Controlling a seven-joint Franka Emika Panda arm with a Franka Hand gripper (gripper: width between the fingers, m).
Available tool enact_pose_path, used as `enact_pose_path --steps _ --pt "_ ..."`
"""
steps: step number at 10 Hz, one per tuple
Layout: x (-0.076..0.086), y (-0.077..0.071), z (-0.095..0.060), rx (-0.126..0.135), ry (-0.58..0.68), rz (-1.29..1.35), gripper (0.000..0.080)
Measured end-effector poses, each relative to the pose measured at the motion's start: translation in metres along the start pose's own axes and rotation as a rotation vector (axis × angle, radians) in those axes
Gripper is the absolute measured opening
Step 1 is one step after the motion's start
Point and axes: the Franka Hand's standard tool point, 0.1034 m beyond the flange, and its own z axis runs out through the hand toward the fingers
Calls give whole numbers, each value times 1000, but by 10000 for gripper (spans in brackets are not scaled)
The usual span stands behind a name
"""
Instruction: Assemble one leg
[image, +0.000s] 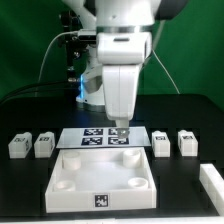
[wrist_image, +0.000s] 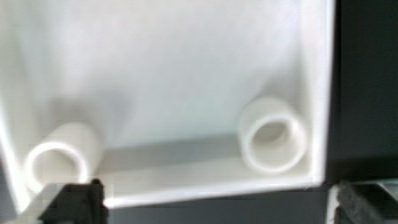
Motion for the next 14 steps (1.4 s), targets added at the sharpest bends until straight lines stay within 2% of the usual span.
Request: enact_pose_path --steps 1,2,7,8,9,11,12,13,14 --pt "-11 -15 9 9 4 -85 650" --pt "-17 -18 14 16 6 -71 650" --pt "-28 -29 61 46 30 -30 650" --pt "-31 -28 64 40 32 -18 650" --pt "-31 -28 64 40 32 -16 611" --pt "-31 -29 64 41 32 -15 338" --pt "-31 -29 64 42 32 -14 338" --pt "-31 -29 64 42 32 -14 140" --pt "-32 -28 64 40 32 -13 58"
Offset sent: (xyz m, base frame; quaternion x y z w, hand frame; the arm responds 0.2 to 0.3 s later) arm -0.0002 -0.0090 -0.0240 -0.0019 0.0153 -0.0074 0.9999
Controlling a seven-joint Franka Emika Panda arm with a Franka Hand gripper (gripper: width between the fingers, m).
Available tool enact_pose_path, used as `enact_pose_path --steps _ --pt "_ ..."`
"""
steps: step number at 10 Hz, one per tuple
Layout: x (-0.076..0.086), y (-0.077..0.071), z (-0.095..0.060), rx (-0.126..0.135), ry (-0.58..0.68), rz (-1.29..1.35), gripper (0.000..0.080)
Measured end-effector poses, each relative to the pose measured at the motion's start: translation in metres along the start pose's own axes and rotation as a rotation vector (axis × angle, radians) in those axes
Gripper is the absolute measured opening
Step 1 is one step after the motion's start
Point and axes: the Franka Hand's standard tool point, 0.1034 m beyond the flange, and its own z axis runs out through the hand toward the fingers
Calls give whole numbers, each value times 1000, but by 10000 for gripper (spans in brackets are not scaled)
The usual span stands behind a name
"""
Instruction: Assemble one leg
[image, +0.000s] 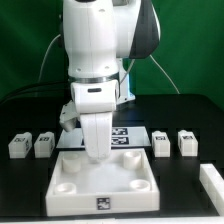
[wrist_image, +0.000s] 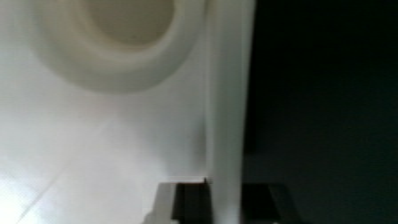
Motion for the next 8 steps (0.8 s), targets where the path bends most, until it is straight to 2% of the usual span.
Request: enact_pose_path --steps 8 --pt "0 0 0 -1 0 1 58"
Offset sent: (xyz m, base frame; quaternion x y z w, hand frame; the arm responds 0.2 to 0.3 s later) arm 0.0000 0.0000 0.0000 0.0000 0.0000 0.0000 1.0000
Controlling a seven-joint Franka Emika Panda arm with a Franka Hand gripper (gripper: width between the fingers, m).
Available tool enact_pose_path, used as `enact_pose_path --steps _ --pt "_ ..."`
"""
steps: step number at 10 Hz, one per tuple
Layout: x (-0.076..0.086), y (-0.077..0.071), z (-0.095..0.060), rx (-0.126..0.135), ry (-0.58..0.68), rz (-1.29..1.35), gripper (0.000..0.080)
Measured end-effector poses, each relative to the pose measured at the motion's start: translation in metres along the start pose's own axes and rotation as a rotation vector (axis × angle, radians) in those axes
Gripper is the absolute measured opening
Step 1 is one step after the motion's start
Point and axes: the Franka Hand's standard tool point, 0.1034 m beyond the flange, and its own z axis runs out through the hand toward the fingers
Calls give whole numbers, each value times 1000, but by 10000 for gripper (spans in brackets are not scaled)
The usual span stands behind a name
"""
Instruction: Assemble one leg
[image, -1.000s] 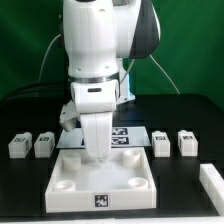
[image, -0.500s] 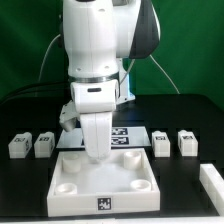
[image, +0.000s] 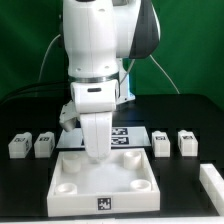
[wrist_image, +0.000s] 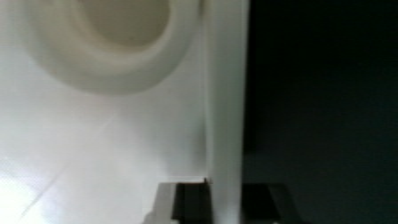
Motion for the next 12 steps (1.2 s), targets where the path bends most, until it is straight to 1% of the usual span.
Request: enact_pose_path --steps 1,2,4,5,6,7,8,9,11,12 --pt "7 6 0 -14 4 6 58" --pt "18 15 0 -27 12 7 59" --pt "36 26 0 -38 27 28 59" --pt "48 33 1 -53 37 26 59" --pt "57 39 1 -81 46 31 59" --pt "64 43 1 -88 51 51 59" --pt "72 52 0 -93 56 64 59" --pt "76 59 0 -92 57 59 59" --pt "84 59 0 -56 55 53 59" --pt "87 60 -1 -48 55 40 59"
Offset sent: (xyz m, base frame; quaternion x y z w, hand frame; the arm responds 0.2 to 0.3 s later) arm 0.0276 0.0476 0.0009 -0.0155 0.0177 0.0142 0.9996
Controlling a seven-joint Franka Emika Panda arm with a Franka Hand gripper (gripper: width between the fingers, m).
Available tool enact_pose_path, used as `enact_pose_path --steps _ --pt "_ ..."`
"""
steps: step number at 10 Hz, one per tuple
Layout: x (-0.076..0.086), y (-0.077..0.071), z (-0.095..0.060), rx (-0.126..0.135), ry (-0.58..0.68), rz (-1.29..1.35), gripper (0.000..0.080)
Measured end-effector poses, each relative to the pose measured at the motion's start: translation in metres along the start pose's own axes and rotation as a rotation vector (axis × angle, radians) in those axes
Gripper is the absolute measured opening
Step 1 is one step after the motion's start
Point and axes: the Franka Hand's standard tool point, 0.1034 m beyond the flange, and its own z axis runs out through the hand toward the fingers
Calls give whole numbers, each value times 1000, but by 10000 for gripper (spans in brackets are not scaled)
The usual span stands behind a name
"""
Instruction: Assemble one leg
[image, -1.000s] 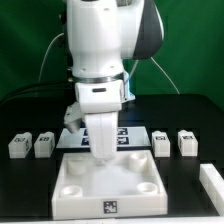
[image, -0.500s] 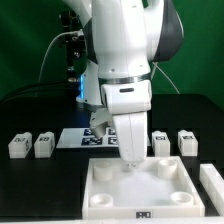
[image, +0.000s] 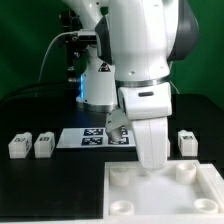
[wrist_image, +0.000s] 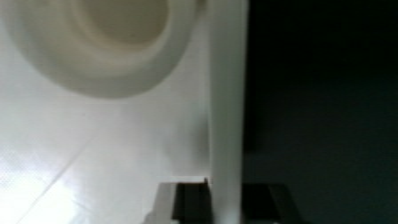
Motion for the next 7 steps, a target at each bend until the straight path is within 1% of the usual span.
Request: enact_pose_path --steps 2,4,5,6,7 --pt "0 0 2 -6 -2 -19 59" --pt "-1 0 2 -5 -2 -16 59" --pt "-1 0 2 -6 -2 -16 224" --pt "-1 0 2 -6 -2 -15 413" --pt "-2 0 2 -6 -2 -15 413"
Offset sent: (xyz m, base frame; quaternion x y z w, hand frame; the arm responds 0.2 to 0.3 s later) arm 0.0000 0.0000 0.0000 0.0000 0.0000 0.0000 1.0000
